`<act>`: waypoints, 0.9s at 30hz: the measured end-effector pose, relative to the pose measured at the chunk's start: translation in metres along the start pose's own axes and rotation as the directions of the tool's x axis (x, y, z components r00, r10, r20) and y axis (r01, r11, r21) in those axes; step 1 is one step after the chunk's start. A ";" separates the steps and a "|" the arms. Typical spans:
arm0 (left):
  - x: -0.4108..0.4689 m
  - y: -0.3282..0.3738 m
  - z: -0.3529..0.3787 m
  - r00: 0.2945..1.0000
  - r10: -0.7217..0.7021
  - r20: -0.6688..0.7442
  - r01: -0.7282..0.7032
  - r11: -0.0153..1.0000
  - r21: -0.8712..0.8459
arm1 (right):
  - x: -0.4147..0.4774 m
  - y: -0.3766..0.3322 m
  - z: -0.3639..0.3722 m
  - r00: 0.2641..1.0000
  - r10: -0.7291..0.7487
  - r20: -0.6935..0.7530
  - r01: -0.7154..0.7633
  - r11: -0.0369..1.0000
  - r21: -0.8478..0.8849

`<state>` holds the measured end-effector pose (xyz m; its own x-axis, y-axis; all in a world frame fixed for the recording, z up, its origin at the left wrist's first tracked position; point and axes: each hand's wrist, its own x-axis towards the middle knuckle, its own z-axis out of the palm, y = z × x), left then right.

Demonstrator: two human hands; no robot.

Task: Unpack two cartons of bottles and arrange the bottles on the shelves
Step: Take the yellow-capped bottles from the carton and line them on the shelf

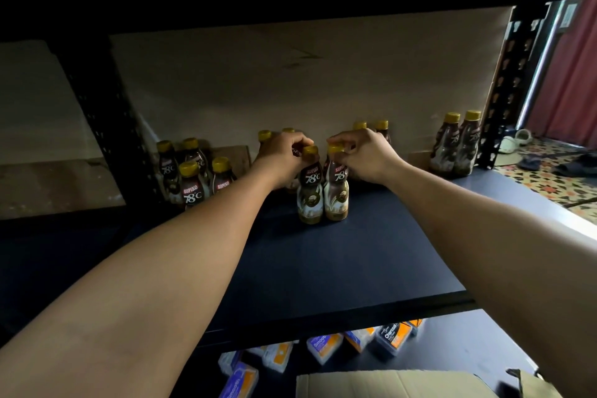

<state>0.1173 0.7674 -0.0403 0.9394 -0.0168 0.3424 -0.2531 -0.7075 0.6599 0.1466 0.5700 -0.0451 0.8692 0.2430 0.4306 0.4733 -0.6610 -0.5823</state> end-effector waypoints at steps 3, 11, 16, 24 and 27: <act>0.000 0.001 0.000 1.000 0.008 0.003 -0.008 1.000 0.004 | 0.000 0.002 0.000 1.000 -0.005 -0.002 0.005 1.000 -0.001; -0.006 0.005 -0.006 0.999 -0.006 0.041 0.006 1.000 -0.002 | 0.003 0.004 -0.002 1.000 -0.018 0.018 0.019 1.000 -0.019; -0.009 0.006 -0.005 0.999 -0.009 0.042 0.010 1.000 -0.014 | 0.001 0.005 -0.001 1.000 -0.010 0.004 0.010 1.000 -0.011; -0.012 0.009 -0.005 0.999 -0.034 0.037 0.034 0.999 -0.005 | -0.008 0.003 -0.004 0.998 0.026 0.056 -0.026 1.000 0.007; -0.019 0.007 -0.005 0.998 -0.037 0.053 0.037 0.999 0.006 | -0.019 0.000 -0.009 0.996 0.044 0.082 -0.042 0.999 -0.028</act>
<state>0.0963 0.7669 -0.0389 0.9590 -0.0278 0.2821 -0.2171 -0.7121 0.6677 0.1288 0.5588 -0.0476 0.8980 0.2713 0.3463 0.4323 -0.6899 -0.5806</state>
